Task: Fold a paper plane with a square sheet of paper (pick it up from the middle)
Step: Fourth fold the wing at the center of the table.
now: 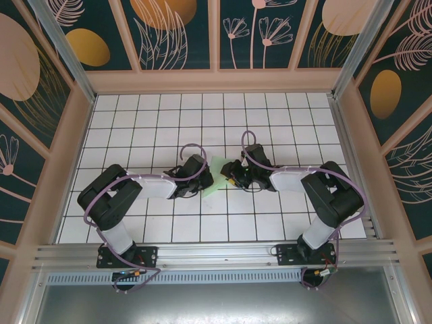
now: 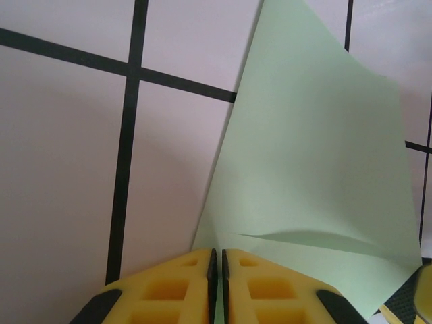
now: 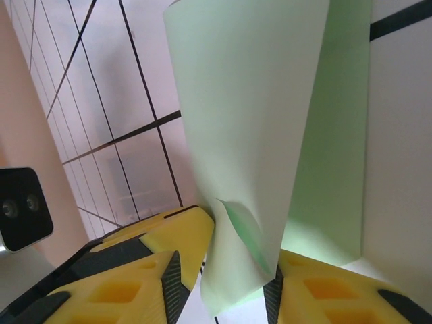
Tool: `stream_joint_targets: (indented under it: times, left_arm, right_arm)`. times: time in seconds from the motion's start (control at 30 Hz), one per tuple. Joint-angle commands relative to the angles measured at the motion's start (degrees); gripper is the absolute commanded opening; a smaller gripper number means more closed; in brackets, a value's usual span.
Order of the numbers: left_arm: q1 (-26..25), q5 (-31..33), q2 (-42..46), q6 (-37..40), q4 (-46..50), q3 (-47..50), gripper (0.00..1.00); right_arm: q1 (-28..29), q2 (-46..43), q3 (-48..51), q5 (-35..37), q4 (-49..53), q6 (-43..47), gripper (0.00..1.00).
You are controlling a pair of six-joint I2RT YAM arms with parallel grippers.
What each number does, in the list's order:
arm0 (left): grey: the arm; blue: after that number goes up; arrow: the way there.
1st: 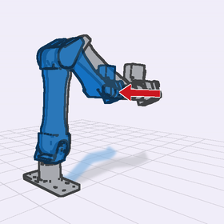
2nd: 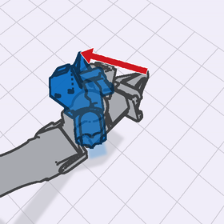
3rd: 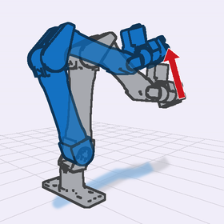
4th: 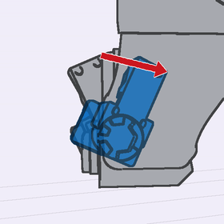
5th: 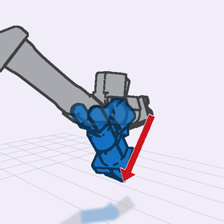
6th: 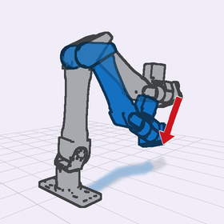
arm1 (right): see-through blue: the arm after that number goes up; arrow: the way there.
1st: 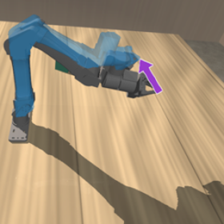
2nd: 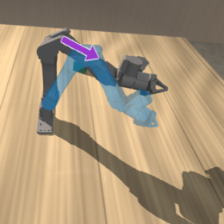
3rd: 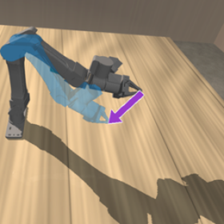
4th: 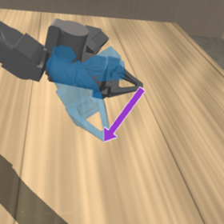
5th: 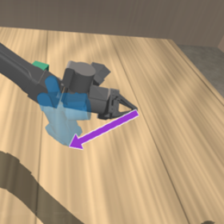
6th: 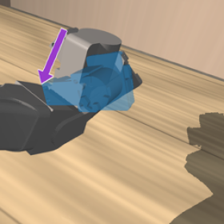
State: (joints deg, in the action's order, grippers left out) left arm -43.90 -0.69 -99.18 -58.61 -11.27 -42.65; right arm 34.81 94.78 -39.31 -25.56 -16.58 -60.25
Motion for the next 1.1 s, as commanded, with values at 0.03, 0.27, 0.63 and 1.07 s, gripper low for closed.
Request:
stream_joint_targets:
  times: [0.03, 0.27, 0.63, 1.07]
  left_arm:
    - [-0.3, 1.4, 0.6, 1.5, 4.4, -0.7, 0.19]
    - [0.0, 4.1, 4.3, 2.0, 6.9, -3.1, 0.26]
    - [1.8, 6.1, 12.7, 5.0, 3.4, 0.0, 0.59]
    - [1.8, 4.5, 23.6, 25.4, -10.7, 7.1, 0.98]
  right_arm:
    - [-0.8, 1.9, 0.8, -2.0, -2.1, 0.1, 0.34]
    - [-1.0, 2.8, 0.2, -0.6, -2.5, 0.2, 0.24]
    - [-1.3, -0.6, -0.7, 2.0, 0.6, -0.6, 0.05]
    - [-2.7, -10.6, -6.6, 12.1, 16.5, -2.1, 0.04]
